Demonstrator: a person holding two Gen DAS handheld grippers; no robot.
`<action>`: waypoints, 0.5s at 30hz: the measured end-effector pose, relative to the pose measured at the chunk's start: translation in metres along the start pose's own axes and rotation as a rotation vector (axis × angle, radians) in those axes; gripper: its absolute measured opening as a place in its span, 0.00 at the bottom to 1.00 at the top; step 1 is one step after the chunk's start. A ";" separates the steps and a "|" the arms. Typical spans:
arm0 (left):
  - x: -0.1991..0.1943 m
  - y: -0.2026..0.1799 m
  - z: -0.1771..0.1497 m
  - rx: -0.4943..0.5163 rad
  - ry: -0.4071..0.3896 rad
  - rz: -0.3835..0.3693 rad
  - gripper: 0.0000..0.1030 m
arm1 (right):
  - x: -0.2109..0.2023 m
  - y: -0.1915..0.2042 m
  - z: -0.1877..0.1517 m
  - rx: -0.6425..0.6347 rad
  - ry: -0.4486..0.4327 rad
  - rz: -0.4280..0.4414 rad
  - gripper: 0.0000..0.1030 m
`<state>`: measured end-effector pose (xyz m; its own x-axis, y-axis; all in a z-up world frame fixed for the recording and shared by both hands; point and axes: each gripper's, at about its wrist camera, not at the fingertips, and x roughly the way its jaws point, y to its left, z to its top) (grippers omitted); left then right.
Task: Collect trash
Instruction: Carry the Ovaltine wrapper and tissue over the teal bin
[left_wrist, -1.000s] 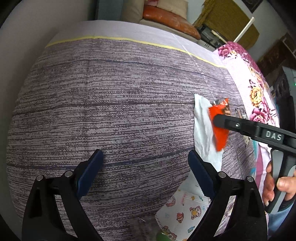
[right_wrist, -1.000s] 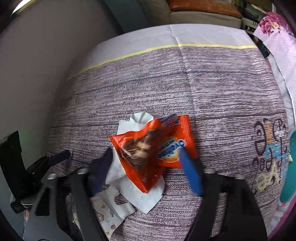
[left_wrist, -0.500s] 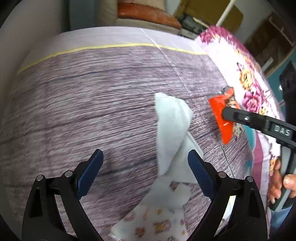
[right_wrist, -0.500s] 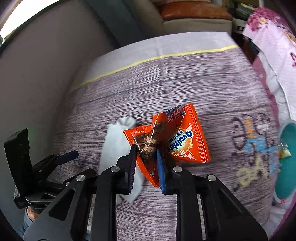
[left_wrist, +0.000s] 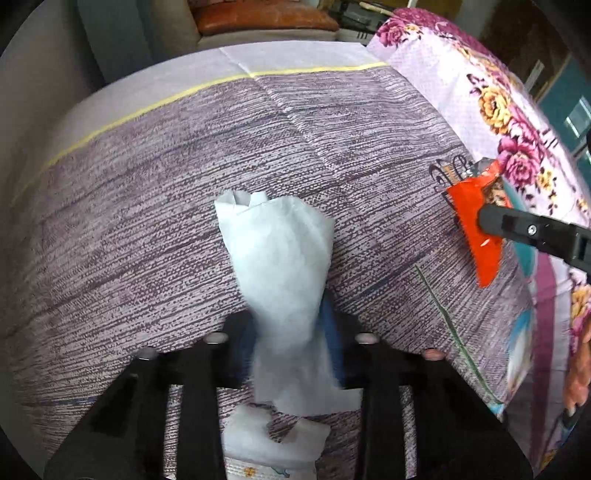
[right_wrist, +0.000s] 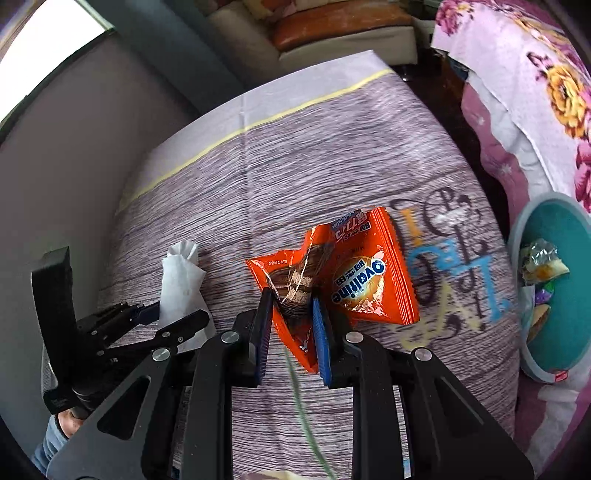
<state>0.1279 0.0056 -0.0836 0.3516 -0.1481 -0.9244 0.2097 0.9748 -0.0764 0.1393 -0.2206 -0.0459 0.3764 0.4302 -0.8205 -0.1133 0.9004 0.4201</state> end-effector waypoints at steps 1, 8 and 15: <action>0.001 -0.001 0.001 -0.003 0.002 -0.001 0.12 | 0.002 -0.002 0.001 0.002 -0.002 0.000 0.20; -0.020 -0.015 0.015 -0.038 -0.037 -0.020 0.08 | -0.018 -0.031 -0.005 0.040 -0.058 -0.003 0.20; -0.043 -0.061 0.039 -0.002 -0.096 -0.069 0.08 | -0.044 -0.072 -0.005 0.105 -0.127 -0.004 0.20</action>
<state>0.1356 -0.0542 -0.0242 0.4218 -0.2302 -0.8770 0.2350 0.9619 -0.1394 0.1261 -0.3037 -0.0418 0.4909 0.4090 -0.7692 -0.0174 0.8874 0.4608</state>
